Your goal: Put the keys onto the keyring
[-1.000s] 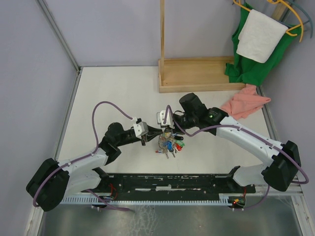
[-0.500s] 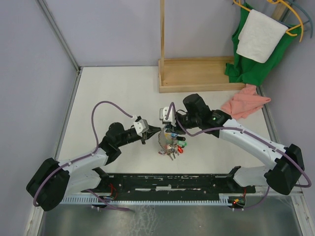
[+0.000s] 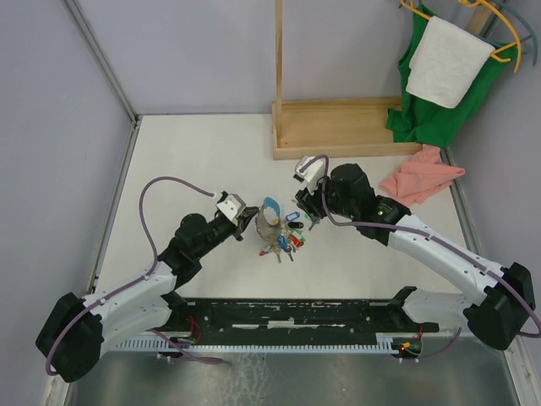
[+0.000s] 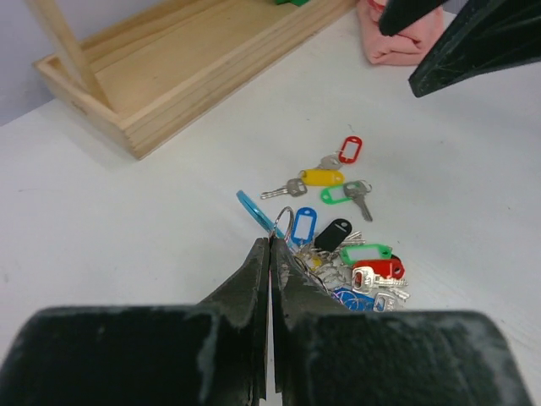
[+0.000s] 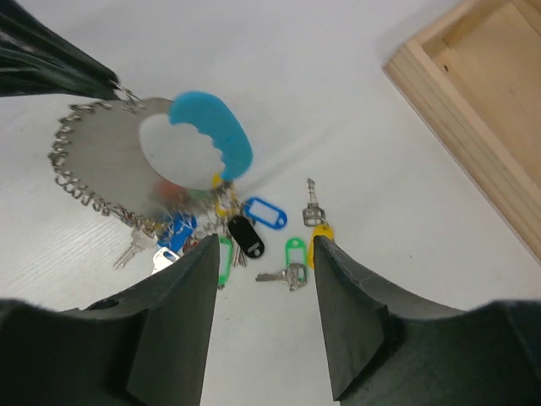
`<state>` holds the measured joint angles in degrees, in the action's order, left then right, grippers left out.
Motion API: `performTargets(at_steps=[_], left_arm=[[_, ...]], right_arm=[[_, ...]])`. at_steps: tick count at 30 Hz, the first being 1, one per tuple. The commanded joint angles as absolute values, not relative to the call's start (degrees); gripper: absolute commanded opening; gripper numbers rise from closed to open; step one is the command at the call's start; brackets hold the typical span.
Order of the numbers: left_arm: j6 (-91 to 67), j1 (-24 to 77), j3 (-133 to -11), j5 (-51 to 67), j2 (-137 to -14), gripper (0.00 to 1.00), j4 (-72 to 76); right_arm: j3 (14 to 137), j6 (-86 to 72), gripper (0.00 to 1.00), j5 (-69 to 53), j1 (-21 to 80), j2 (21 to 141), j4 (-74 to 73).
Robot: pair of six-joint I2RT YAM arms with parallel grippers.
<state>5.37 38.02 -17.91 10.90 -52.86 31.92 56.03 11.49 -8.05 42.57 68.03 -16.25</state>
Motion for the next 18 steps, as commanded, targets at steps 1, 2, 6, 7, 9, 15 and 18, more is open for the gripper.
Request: performTargets(at_steps=[1,2,6,7,9,15,18], left_arm=[[0.64,38.06,-18.58,-0.19,-48.47,0.03,31.92],[0.30,38.10,-18.34,-1.21,-47.64,0.03,31.60],[-0.13,38.06,-17.66,-3.47,-44.15,0.03,30.24],[-0.17,38.06,-17.40,-3.67,-43.54,0.03,30.08],[-0.22,38.05,-17.19,-4.50,-42.91,0.03,29.48],[0.19,38.10,-18.79,-4.95,-44.92,0.03,25.80],[1.04,38.06,-19.14,-2.82,-45.15,0.03,24.93]], right_arm=[[54.16,1.03,0.62,6.45,42.11,66.09,-11.63],[53.76,-0.13,0.66,8.59,42.08,66.09,-11.88],[51.21,-3.76,0.86,13.80,41.66,65.85,-11.33],[50.82,-5.50,0.96,15.80,41.52,66.00,-11.37],[50.53,-9.42,1.00,20.27,41.25,66.81,-12.28],[50.71,-15.17,1.00,24.28,40.46,71.35,-11.78],[50.46,-17.10,1.00,24.06,39.74,73.64,-9.52]])
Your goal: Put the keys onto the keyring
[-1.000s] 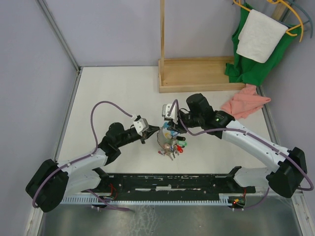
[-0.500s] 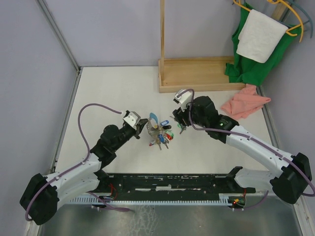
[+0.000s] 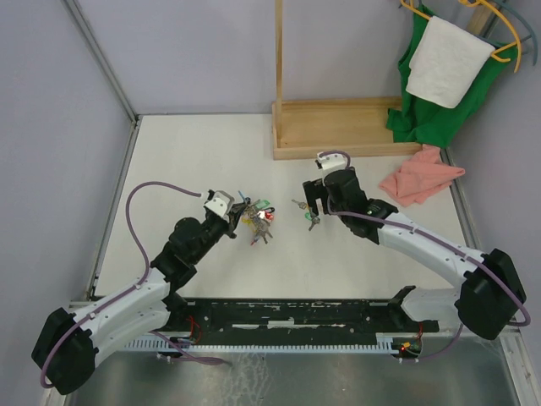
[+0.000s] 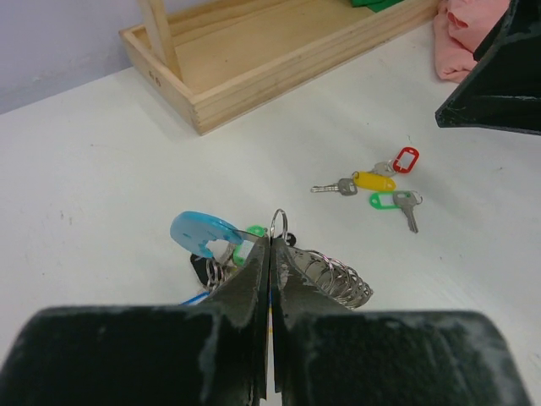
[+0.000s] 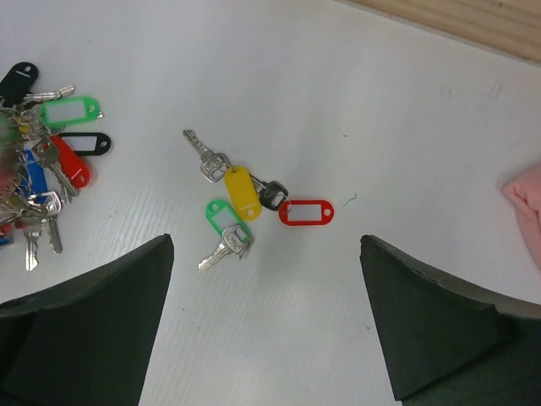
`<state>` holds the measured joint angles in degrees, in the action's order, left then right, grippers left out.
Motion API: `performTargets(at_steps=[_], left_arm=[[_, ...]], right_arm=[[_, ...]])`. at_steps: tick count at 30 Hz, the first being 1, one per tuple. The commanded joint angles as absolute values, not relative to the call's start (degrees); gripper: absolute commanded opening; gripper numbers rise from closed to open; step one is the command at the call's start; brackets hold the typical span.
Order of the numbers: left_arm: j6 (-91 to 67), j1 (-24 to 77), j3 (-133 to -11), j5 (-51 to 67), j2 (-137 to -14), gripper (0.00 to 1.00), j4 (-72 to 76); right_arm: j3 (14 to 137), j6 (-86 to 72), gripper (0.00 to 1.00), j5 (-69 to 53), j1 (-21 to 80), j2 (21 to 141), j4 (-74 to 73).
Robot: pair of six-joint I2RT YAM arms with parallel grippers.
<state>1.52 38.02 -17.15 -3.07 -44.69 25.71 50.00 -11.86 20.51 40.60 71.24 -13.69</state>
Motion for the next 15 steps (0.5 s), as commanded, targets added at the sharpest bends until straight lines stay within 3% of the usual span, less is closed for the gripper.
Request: performTargets(at_steps=[1,9,15], left_arm=[[1.20,38.01,-19.01,-2.35,-44.82,0.03,24.96],[3.21,38.06,-18.86,-0.05,-44.64,0.03,23.91],[3.95,38.03,-18.80,1.43,-44.83,0.03,23.99]], right_arm=[[50.72,-17.61,1.00,23.52,39.42,74.54,-9.27],[51.75,-16.35,0.73,17.31,34.79,82.88,-7.78],[51.17,-18.19,0.64,10.96,29.08,88.46,-4.18]])
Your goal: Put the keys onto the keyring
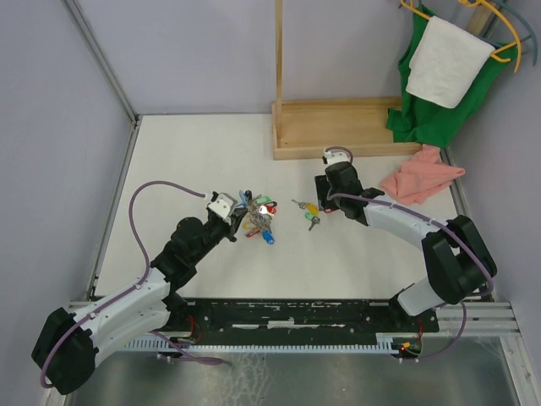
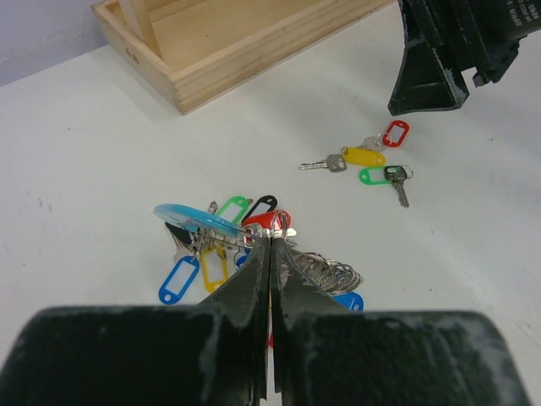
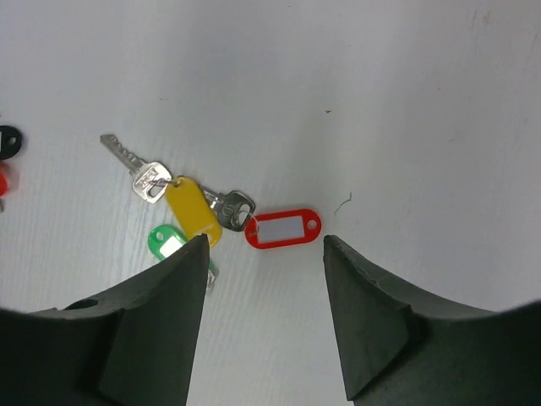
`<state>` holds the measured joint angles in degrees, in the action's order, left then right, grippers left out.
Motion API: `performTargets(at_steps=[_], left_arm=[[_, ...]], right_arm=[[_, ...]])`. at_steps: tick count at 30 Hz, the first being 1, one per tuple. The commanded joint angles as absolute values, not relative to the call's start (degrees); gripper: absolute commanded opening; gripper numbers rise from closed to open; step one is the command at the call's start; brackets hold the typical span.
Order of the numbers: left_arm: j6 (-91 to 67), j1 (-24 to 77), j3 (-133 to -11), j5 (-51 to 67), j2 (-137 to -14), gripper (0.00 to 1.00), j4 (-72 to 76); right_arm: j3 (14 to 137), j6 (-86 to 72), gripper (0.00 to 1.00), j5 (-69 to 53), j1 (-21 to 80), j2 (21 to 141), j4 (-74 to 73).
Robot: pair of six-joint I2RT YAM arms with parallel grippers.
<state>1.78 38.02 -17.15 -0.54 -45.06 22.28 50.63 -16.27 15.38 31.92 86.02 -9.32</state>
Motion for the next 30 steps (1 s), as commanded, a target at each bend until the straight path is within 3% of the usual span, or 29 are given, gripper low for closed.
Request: performTargets(at_steps=[1,5,16,30], left_arm=[[4.02,38.08,-18.76,1.60,-44.82,0.03,23.99],[4.39,38.06,-18.79,2.32,-44.87,0.03,23.93],[4.75,38.06,-18.93,3.33,-45.65,0.03,24.05],[4.75,38.05,-19.07,3.68,-46.00,0.03,23.91]], right_arm=[[51.34,-18.64,0.61,10.07,28.54,89.64,-3.59],[52.20,-20.40,0.51,6.63,27.04,93.39,-2.07],[52.25,-22.29,0.37,5.19,26.33,97.58,-1.91],[52.95,-20.39,0.11,2.87,26.32,94.97,-5.12]])
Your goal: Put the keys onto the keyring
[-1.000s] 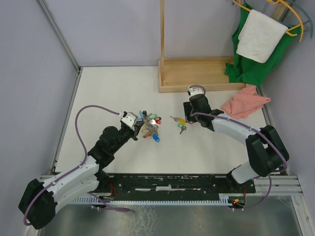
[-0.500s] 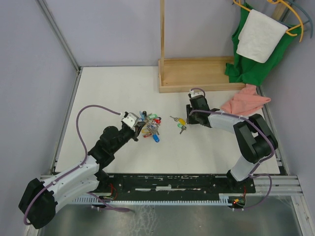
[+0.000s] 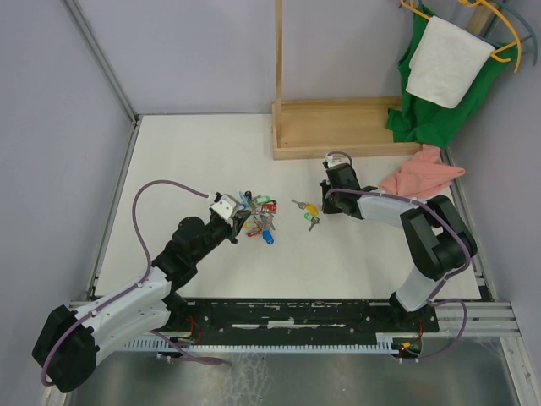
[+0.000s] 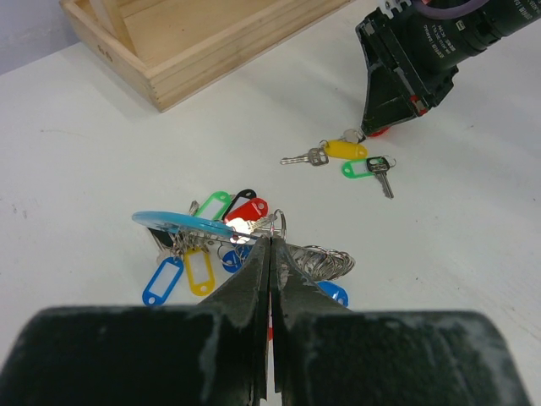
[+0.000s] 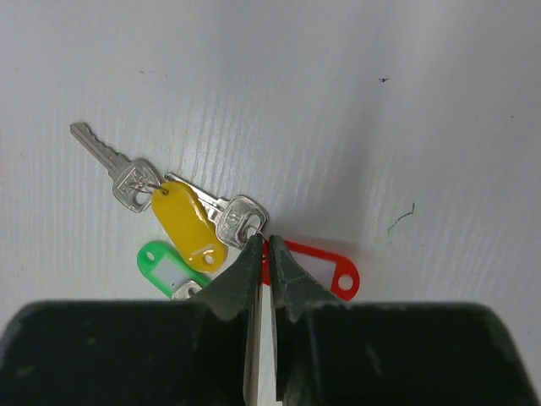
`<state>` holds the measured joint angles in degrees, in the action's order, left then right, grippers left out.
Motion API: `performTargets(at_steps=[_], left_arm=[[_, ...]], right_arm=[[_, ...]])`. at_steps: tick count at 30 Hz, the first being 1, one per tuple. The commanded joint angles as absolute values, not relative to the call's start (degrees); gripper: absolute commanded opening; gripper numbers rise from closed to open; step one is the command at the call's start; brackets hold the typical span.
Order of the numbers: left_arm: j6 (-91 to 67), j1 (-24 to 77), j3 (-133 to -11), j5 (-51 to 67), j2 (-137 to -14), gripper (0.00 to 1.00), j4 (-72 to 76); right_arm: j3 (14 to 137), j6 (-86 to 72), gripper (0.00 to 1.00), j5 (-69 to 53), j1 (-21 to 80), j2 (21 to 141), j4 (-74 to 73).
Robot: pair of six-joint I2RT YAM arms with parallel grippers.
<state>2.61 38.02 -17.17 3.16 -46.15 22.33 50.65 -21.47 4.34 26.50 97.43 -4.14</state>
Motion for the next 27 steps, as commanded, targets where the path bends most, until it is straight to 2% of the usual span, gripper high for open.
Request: performTargets(at_steps=[1,2,4,18,23,27], left_arm=[[4.81,38.06,-19.02,3.61,-45.95,0.03,23.84],[4.91,38.06,-18.99,3.54,-45.89,0.03,23.82],[5.07,38.06,-18.95,3.52,-45.74,0.03,23.67],[5.62,38.06,-18.98,5.18,-45.12,0.03,23.38],[5.70,38.10,-19.01,6.06,-45.24,0.03,23.38],[5.88,38.06,-19.24,7.20,-45.89,0.03,23.30]], right_arm=[[53.32,-20.13,0.08,2.75,26.35,94.73,-5.79],[53.74,-19.87,0.03,2.38,26.34,94.29,-6.66],[54.54,-19.25,0.01,1.70,26.32,93.08,-9.37],[61.89,-18.84,0.01,-1.46,26.57,82.69,-46.52],[61.36,-18.79,0.01,-2.92,27.09,81.13,-54.49],[62.47,-16.67,0.01,-4.27,27.82,84.37,-57.82]])
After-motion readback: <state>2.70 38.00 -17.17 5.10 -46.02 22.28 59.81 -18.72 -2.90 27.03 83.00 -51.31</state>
